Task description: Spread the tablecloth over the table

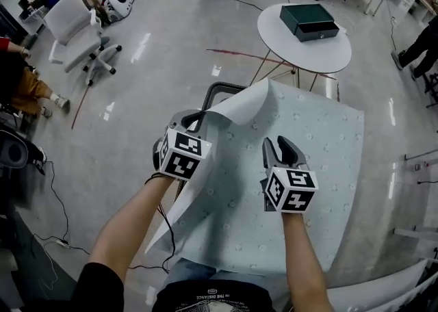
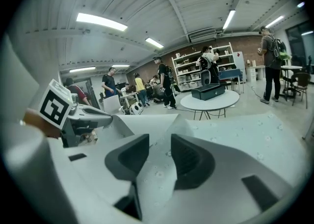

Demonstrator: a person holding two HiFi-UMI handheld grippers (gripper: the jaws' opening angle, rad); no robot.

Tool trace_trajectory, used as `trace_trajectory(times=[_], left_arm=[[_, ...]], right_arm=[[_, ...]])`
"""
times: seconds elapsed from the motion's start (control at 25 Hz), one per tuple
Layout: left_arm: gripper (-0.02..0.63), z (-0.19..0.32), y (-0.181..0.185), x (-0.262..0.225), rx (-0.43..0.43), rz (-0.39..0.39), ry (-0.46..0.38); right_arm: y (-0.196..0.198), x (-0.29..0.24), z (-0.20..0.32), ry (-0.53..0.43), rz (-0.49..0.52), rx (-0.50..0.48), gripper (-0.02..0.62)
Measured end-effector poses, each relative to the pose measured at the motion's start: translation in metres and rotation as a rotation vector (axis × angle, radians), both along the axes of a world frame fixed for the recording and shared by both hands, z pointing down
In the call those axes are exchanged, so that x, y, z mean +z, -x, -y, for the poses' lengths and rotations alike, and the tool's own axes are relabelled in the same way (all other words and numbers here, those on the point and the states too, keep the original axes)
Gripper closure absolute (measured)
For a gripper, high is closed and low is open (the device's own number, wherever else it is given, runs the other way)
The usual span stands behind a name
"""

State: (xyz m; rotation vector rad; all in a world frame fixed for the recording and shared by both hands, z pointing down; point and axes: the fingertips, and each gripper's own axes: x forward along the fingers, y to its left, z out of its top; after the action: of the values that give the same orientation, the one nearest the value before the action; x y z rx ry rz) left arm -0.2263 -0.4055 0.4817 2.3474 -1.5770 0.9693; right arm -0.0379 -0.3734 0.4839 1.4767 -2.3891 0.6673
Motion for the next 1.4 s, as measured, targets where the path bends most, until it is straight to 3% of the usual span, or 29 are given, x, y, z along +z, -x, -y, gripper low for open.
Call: trace_trajectory(times=[0.48, 0.72, 1.08, 1.2, 1.4], left_arm=[[0.595, 0.043, 0.067, 0.052, 0.08, -0.012, 0.081], [0.594, 0.055, 0.094, 0.096, 0.055, -0.039, 0.145], [0.583, 0.071, 0.106, 0.129, -0.002, -0.088, 0.151], [0.563, 0.073, 0.11, 0.133, -0.011, -0.093, 0.154], [0.475, 0.071, 0.119, 0.136, -0.031, -0.127, 0.176]], right_arm=[[0.045, 0.019, -0.002, 0.038, -0.069, 0.055, 0.451], [0.058, 0.025, -0.004, 0.057, -0.096, 0.078, 0.451], [0.06, 0.048, -0.009, 0.088, -0.127, 0.104, 0.449], [0.062, 0.048, -0.008, 0.088, -0.129, 0.108, 0.451], [0.068, 0.048, -0.006, 0.087, -0.132, 0.109, 0.451]])
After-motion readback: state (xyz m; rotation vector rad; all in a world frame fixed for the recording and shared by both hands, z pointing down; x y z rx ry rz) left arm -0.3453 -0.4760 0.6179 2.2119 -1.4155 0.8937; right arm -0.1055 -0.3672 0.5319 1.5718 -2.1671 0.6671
